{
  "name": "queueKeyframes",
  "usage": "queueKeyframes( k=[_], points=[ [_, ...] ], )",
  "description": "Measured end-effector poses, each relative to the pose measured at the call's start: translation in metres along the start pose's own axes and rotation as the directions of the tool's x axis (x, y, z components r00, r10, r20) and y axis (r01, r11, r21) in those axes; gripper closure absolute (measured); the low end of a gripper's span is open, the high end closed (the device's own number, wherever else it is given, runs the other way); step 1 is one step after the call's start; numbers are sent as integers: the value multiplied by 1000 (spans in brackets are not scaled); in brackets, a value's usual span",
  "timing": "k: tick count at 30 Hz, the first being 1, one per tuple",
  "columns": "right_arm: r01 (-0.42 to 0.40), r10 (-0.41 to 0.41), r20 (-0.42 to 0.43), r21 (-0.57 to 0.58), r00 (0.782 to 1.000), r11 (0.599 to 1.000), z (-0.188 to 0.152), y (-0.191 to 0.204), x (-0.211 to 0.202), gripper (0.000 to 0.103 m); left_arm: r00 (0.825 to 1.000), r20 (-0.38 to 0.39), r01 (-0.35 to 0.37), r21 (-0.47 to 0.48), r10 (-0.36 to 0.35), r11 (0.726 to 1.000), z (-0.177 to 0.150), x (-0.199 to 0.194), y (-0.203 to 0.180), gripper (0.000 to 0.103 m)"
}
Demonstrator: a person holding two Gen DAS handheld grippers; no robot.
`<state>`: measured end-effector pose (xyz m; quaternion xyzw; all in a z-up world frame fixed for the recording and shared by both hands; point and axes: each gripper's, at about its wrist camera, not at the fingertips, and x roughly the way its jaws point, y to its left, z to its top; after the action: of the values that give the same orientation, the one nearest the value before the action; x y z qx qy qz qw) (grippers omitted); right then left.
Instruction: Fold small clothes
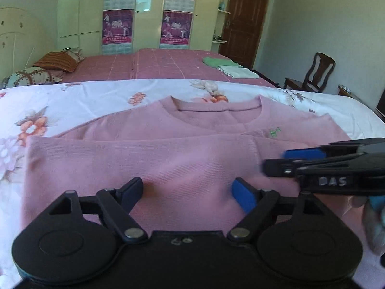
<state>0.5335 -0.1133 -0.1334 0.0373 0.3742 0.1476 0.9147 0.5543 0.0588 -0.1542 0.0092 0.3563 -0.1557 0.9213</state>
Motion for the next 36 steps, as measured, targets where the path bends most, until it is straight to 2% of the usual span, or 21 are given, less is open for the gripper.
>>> queueKeyframes(
  k=[3,4,5,6,7,10,12,15,17,19,22,26,27,28,30,36],
  points=[
    [67,-67,-3,3,998,998,-5,-17,-12,59,996,-2,-87,9,87,996,-13,-14,19,22],
    [51,-51,-3,16,999,999,-10,-28,-17,60,991,1,-135,32,135,990,-20,-19,26,21],
    [46,-46,6,23,999,999,-13,-36,-23,61,989,9,-147,34,147,989,-25,-24,32,21],
    [66,-66,7,11,998,998,-16,-40,-29,63,989,9,-146,19,146,989,-29,-32,39,21],
    [70,-70,21,9,997,998,-18,-43,-37,64,989,17,-146,-2,146,989,-32,-42,44,26],
    [69,-77,88,98,993,993,-22,-60,-66,64,988,52,-144,-47,147,988,-34,-67,44,28],
    [57,-72,94,149,993,987,-25,-67,-75,64,990,76,-115,-76,121,990,-36,-76,36,27],
    [35,-48,84,150,995,988,-35,-62,-83,64,992,96,-73,-56,79,996,-35,-77,8,26],
    [45,-50,47,108,998,993,-42,-55,-78,64,995,67,-71,-26,72,997,-34,-65,-9,25],
    [116,-117,11,71,993,991,-52,-51,-70,64,993,-26,-114,13,114,993,-36,-44,-16,23],
    [99,-101,10,121,995,988,-52,-59,-76,64,992,-17,-128,2,128,992,-38,-49,-13,23],
    [63,-73,49,181,996,981,-53,-75,-96,63,981,38,-189,-55,191,980,-46,-79,5,25],
    [44,-53,39,207,998,977,-52,-79,-96,61,978,43,-202,-82,206,976,-48,-84,10,25],
    [25,-32,27,225,999,974,-52,-82,-94,55,976,52,-204,-113,210,973,-51,-91,16,25],
    [-11,8,16,245,1000,969,-54,-84,-89,54,974,41,-217,-134,224,967,-54,-97,21,25],
    [11,-28,67,252,997,968,-62,-79,-98,54,964,-7,-266,-102,267,959,-69,-102,20,25]
  ],
)
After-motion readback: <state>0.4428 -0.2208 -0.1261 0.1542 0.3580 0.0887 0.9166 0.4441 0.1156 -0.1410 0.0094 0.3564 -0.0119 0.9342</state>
